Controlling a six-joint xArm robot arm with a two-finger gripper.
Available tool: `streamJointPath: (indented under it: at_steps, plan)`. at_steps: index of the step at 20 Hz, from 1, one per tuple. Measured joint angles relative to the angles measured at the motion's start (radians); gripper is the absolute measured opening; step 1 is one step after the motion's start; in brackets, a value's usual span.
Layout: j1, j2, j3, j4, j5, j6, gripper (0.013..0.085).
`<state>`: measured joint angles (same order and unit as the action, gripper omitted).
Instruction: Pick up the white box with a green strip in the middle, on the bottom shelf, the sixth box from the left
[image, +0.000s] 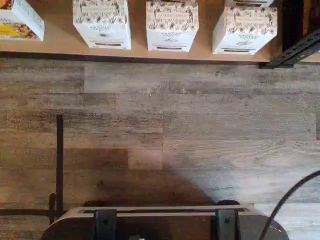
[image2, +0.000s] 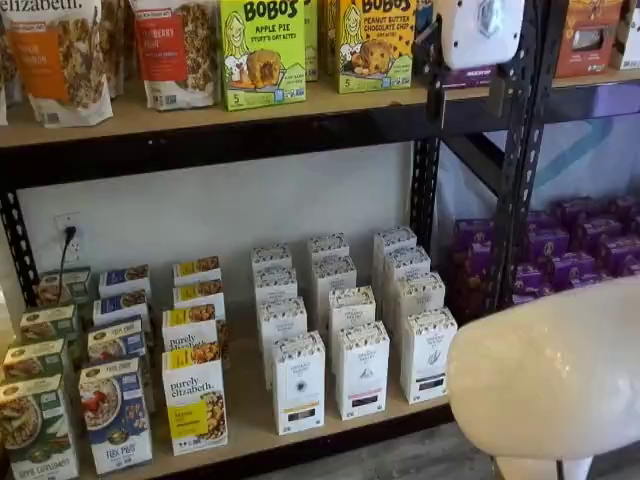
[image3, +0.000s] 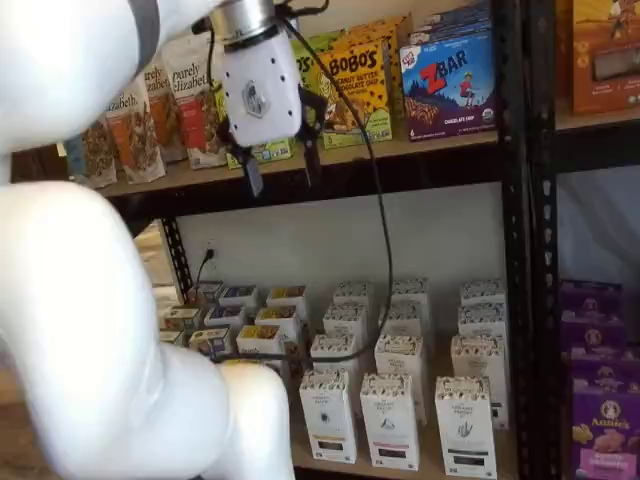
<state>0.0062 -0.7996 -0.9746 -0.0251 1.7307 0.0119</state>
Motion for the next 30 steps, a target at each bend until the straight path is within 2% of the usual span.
streamJointPath:
  at_steps: [3,9,16,20,24,30]
  plan:
    - [-0.016,-0.003,0.064,-0.015,-0.073,-0.015,0.0850]
    - [-0.086,0.026,0.198,0.012,-0.228,-0.079,0.0850]
    - [-0.131,0.109,0.340,0.020,-0.415,-0.122,0.0850]
    - [-0.161,0.178,0.435,0.017,-0.592,-0.149,0.0850]
    - [-0.172,0.272,0.492,-0.010,-0.739,-0.146,0.0850]
    - [-0.197,0.450,0.555,0.008,-1.007,-0.178,0.0850]
